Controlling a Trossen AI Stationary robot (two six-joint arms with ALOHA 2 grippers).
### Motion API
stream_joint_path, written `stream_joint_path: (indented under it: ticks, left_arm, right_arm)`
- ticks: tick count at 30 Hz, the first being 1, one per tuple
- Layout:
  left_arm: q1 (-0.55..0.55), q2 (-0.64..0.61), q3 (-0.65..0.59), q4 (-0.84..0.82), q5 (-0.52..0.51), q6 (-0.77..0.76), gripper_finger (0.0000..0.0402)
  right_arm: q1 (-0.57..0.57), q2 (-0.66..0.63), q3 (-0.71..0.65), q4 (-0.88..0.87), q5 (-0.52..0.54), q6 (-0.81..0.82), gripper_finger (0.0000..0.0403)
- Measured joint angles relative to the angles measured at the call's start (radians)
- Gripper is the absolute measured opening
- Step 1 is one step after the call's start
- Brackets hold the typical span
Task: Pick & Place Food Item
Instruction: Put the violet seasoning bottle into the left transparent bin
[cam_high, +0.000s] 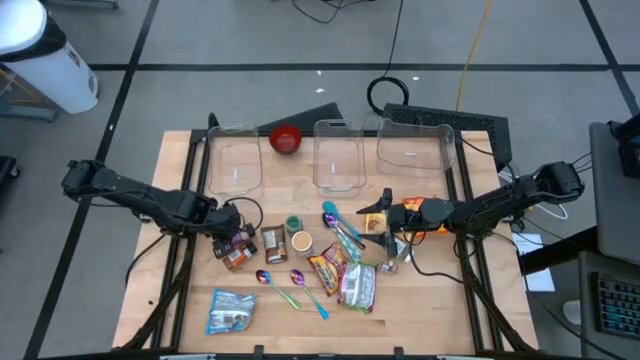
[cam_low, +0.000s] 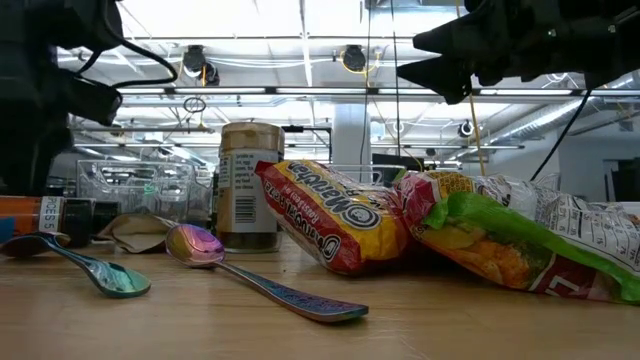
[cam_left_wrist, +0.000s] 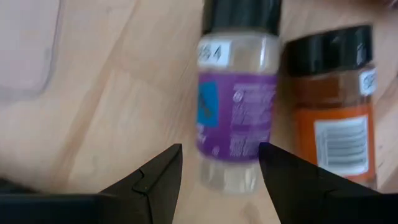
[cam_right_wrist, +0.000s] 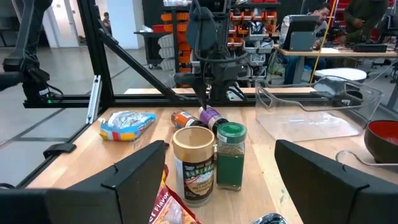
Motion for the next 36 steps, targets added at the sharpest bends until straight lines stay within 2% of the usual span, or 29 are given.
stream_joint_path:
  ticks: [3, 8, 19, 26, 36]
  left_arm:
    - [0.000, 0.000, -0.008, 0.031, 0.002, 0.015, 0.0218]
    - [0.000, 0.002, -0.008, 0.047, -0.008, 0.024, 0.0218]
    - [0.000, 0.004, -0.011, 0.093, -0.035, 0.022, 0.0218]
    - [0.000, 0.001, -0.088, 0.159, -0.019, -0.025, 0.0219]
    - [0.000, 0.002, -0.101, 0.163, -0.012, -0.026, 0.0219]
  right_arm:
    - [0.000, 0.000, 0.000, -0.001, 0.004, 0.000, 0.0295]
    - [0.000, 0.000, 0.000, -0.011, 0.078, 0.000, 0.0295]
    - [0.000, 0.000, 0.000, -0.017, 0.076, -0.008, 0.0295]
    - [0.000, 0.000, 0.000, -0.017, 0.076, -0.008, 0.0295]
    - [0.000, 0.000, -0.001, -0.033, 0.076, -0.008, 0.0295]
